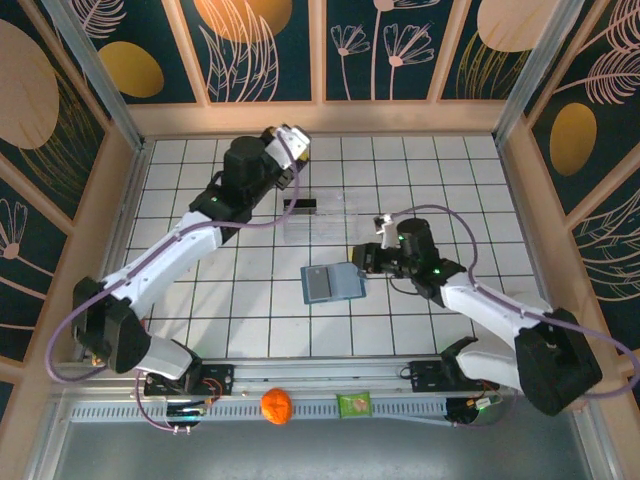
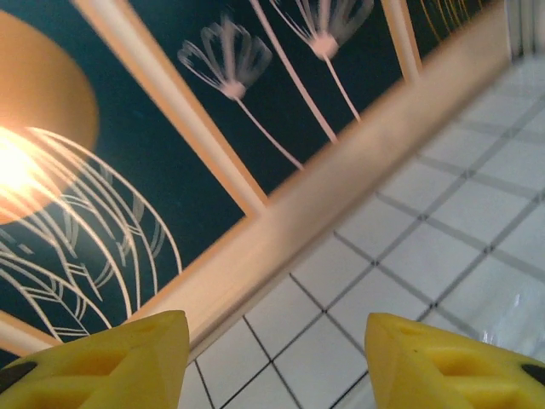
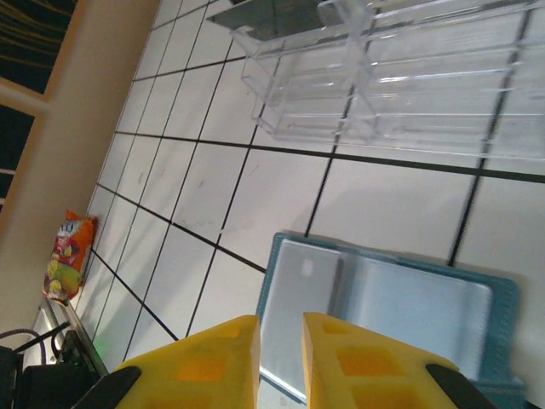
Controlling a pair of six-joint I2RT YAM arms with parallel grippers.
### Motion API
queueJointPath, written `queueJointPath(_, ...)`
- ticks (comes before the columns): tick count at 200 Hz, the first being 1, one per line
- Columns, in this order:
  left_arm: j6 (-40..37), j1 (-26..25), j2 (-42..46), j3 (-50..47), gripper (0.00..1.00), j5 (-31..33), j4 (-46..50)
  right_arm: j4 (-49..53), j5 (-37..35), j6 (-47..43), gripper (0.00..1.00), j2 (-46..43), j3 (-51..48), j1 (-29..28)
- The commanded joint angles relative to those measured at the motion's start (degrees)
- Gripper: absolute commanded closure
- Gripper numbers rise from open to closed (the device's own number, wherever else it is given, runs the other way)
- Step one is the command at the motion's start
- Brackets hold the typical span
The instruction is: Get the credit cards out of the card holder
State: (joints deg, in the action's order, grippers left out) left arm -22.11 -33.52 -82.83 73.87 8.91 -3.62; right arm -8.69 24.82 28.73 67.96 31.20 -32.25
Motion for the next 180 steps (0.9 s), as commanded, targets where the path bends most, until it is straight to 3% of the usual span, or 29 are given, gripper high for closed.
queueJointPath(1, 17.85, 0.46, 4.41, -3.16, 0.37, 1.62, -2.63, 0.92, -4.74, -1.89, 0.80, 4.88, 5.32, -3.11)
queueJointPath(30, 32.36, 0.44, 13.60, -13.91, 0.01, 1.45, -5.74, 3.17, -10.31, -4.05, 0.82, 14.17, 13.11, -7.11)
queueJointPath(54, 42.29, 0.45, 22.28, -25.88, 0.01, 2.82, -9.63, 2.71, -12.25, -3.10, 0.92, 21.45, 19.79, -7.73)
queueJointPath(83, 49.67, 0.44, 30.35, -33.05, 0.01, 7.17, -4.28, 4.53, -16.64, -3.32, 0.98, 30.29, 28.74, -7.98)
queueJointPath(139, 54.57, 0.47, 37.15, -41.35, 0.01, 4.07, -0.59, 7.49, -20.47, -2.19, 1.00, 42.29, 41.06, -8.18)
queueJointPath(180, 55.74, 0.47, 38.01, -43.41, 0.01, 2.77, -0.16, 9.27, -22.91, -1.58, 1.00, 45.97, 46.48, -8.27)
